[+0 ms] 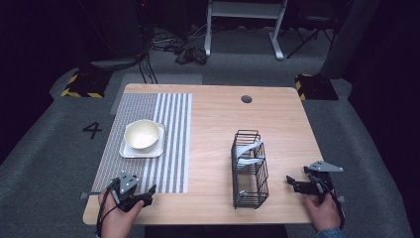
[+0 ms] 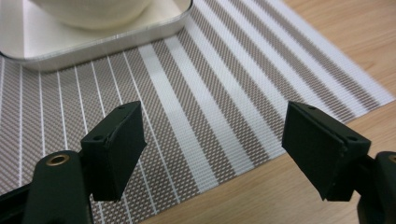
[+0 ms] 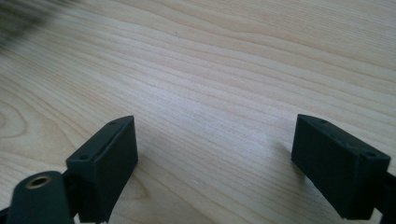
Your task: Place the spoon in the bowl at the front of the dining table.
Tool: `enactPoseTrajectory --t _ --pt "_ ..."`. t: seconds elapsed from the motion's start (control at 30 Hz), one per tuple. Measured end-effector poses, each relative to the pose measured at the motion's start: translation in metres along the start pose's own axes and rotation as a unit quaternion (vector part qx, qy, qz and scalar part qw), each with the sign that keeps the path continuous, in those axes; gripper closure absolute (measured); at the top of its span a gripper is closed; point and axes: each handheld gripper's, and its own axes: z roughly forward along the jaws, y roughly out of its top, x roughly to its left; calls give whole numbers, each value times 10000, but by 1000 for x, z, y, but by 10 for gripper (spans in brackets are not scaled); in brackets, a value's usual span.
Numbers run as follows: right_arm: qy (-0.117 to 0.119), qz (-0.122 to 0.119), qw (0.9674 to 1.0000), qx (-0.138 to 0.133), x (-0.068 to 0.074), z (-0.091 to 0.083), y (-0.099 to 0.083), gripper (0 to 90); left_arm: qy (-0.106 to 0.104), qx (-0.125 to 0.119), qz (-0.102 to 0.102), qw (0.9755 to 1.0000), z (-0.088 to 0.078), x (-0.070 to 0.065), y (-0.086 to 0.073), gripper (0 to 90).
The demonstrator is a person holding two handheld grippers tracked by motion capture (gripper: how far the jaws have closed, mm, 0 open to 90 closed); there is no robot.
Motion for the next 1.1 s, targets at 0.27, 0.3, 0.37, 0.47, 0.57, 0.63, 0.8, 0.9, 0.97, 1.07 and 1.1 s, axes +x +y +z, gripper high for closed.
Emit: enactPoseTrajectory --t 0.27,0.3,0.37,0.47,0.57,0.63,0.8,0.9,0.97,1.07,1.1 --pt "0 -1 10000 0 0 0 0 146 33 -325 142 9994 -17 -7 13 215" --pt "0 0 10000 0 0 0 0 146 57 -412 141 9990 -21 -9 15 215" --pt "0 -1 10000 0 0 0 0 146 63 -517 157 9985 -26 -10 18 215" --pt "-1 -1 10000 0 0 0 0 146 72 -637 165 9978 -32 -11 22 217" --pt "1 -1 10000 -1 0 0 0 146 48 -742 145 9971 -37 -12 25 218" --pt "-1 -1 10000 0 0 0 0 146 77 -797 144 9967 -40 -13 27 217" --pt "-1 -2 10000 0 0 0 0 146 95 -896 159 9958 -46 -16 30 218" --pt "0 -2 10000 0 0 0 0 146 84 -975 179 9950 -49 -19 33 218" --pt "-2 -3 10000 -1 0 0 0 146 61 -1006 161 9948 -50 -20 34 217" --pt "-8 -4 10000 -3 0 0 0 146 11 -986 183 9950 -50 -23 36 218" --pt "-8 -4 10000 -1 0 0 0 147 -28 -999 177 9948 -50 -24 37 218"
